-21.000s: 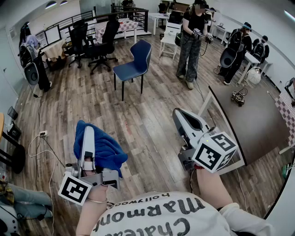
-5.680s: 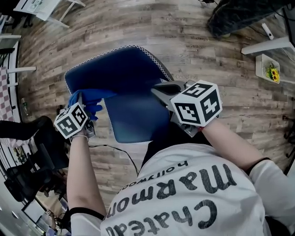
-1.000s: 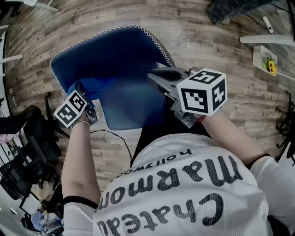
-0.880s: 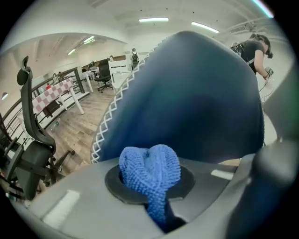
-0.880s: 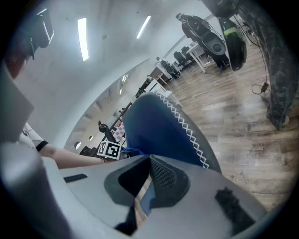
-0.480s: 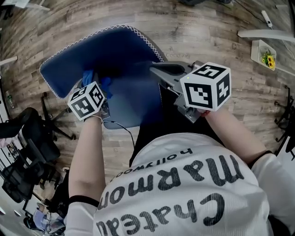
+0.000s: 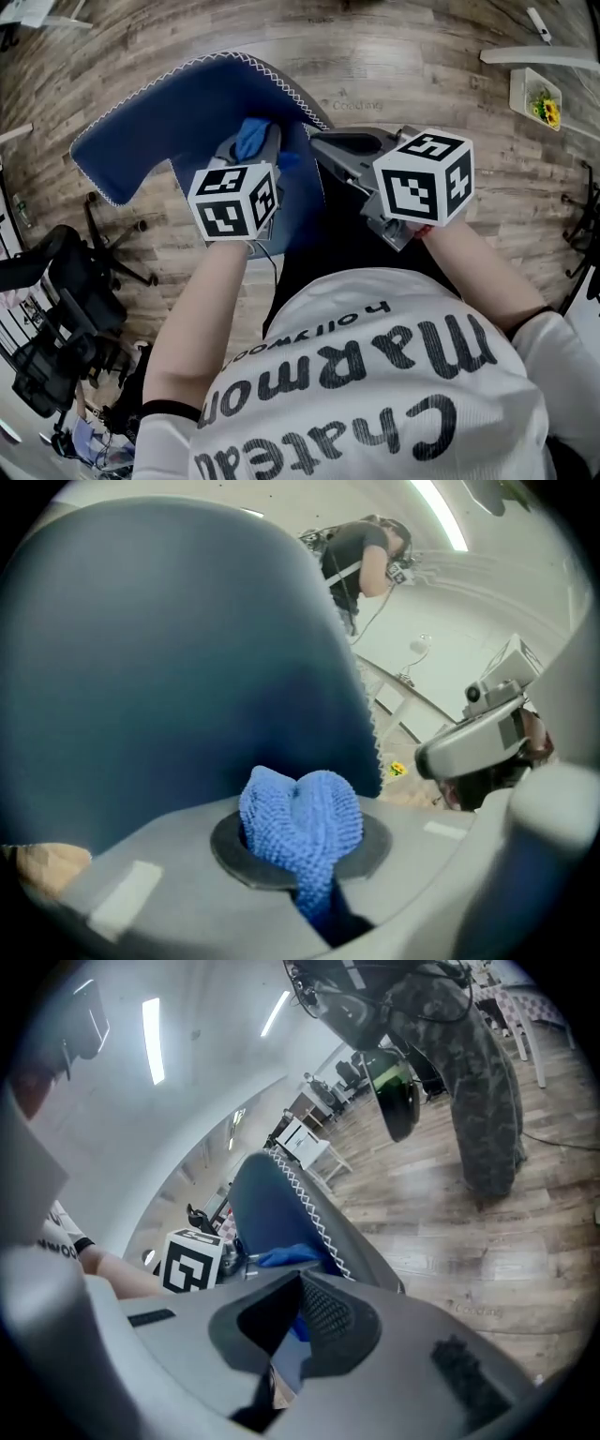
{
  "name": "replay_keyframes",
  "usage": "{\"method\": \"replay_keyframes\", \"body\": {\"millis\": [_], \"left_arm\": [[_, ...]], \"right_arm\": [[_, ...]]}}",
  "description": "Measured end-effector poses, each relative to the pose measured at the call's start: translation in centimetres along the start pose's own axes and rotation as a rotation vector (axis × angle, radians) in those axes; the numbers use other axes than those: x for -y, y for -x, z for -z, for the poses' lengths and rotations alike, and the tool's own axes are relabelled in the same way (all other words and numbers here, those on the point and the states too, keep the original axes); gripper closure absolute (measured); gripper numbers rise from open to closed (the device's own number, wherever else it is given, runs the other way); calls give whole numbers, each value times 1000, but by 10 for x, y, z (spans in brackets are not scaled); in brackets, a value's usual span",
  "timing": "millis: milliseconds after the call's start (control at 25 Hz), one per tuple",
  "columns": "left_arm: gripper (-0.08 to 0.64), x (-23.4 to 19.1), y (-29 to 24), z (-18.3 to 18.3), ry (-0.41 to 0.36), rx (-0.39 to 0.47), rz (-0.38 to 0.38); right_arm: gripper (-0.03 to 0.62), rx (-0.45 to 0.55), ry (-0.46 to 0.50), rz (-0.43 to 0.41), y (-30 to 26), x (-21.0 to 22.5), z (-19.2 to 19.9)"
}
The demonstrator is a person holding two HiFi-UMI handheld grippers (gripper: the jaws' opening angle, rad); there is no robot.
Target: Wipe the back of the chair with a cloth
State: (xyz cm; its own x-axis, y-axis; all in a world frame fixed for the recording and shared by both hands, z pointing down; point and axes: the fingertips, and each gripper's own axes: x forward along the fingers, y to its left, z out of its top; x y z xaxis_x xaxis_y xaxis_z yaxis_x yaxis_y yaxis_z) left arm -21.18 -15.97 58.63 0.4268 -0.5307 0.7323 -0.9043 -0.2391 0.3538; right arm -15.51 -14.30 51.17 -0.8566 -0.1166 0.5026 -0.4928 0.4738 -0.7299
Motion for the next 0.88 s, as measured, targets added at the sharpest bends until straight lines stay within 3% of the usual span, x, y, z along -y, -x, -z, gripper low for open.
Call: {"method": "replay_keyframes", "body": {"millis": [200,320,440,600,760,880], "left_arm": [[518,51,-9,-1,-183,-28,132],[518,42,-8,2,-241,-22,99],[518,-5,-1,15,-228,-43,-20],[518,-93,26,40,-97,-107,-229],[518,-175,67,68,-39,-199,-450],[518,-222,99,88,64,-235,-589]], "right_arm": [[580,-8,-13,-7,4,-1,10],[580,-14,-21,-4,5,1,15],[580,-17,-23,-6,5,3,15],[580,-25,-20,-9,3,8,12],[580,-33,-12,-7,3,15,5],[580,0,13,-40,3,15,-8]]}}
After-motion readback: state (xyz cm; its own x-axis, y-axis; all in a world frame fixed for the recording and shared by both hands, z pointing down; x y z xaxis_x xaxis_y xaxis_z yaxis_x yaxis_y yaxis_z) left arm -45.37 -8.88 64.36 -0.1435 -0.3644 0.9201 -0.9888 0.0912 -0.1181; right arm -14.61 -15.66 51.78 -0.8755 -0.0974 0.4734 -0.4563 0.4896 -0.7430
